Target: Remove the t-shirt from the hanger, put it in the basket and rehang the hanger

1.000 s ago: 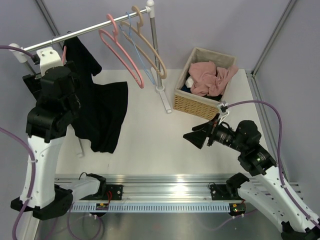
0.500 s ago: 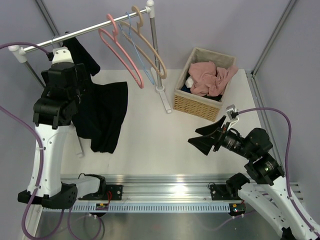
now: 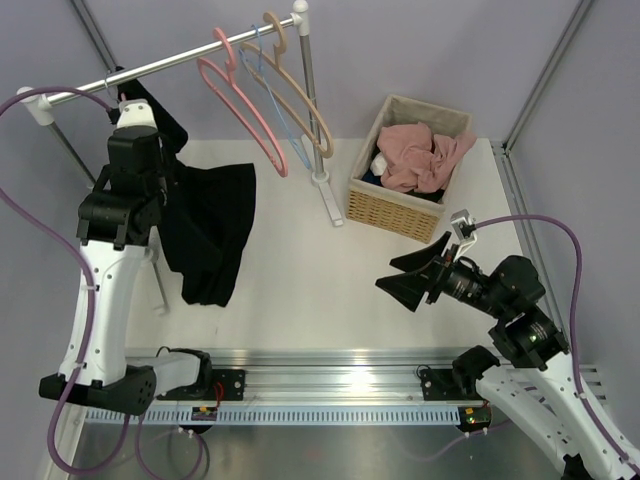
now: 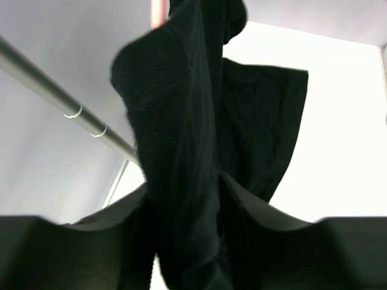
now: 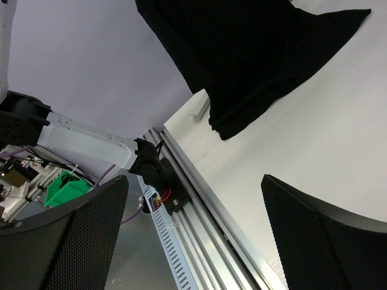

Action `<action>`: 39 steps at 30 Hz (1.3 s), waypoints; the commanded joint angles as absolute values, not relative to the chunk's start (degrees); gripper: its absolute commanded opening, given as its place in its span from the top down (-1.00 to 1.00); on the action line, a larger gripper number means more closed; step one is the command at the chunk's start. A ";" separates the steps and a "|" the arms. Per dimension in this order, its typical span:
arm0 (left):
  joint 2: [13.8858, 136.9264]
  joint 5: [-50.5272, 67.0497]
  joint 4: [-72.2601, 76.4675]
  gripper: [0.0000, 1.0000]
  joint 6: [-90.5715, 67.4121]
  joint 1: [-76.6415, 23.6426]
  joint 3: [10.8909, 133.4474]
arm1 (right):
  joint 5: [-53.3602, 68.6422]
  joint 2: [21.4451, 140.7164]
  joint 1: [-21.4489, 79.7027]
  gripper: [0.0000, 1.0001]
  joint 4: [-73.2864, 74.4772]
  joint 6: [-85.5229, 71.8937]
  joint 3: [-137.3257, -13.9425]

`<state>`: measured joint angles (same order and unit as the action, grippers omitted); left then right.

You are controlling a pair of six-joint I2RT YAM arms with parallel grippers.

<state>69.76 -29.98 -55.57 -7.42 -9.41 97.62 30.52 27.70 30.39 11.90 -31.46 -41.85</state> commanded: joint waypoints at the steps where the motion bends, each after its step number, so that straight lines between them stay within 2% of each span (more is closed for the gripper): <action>1: 66.62 -31.99 -50.89 0.29 -7.12 -9.14 99.40 | 30.67 28.47 30.76 -0.99 12.13 -31.11 -42.10; 2: 65.84 -31.73 -50.63 0.53 -7.03 -9.14 99.84 | 31.11 28.74 30.76 -0.99 12.13 -31.11 -42.19; 3: 65.48 -31.29 -49.67 1.00 -6.94 -9.14 100.37 | 31.29 28.74 30.76 -0.99 12.04 -31.20 -42.10; 15: 62.84 -20.49 -44.74 1.00 -5.01 -9.14 103.89 | 31.20 29.70 30.76 -0.99 11.51 -31.11 -41.84; 24: 55.91 -15.38 -47.11 1.00 -8.35 -9.14 93.80 | 32.25 28.92 30.76 -0.99 10.55 -30.59 -41.14; 35: 46.24 -15.30 -45.52 1.00 -7.81 -9.14 85.44 | 33.13 27.69 30.76 -0.99 9.58 -29.36 -40.52; 39: 40.45 -6.79 -45.53 1.00 -10.63 -9.14 78.06 | 33.31 26.54 30.76 -0.99 9.32 -26.46 -40.52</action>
<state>43.90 -13.89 -50.72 -8.29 -9.26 80.71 31.35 27.90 30.39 11.62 -29.36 -40.36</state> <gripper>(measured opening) 0.076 0.993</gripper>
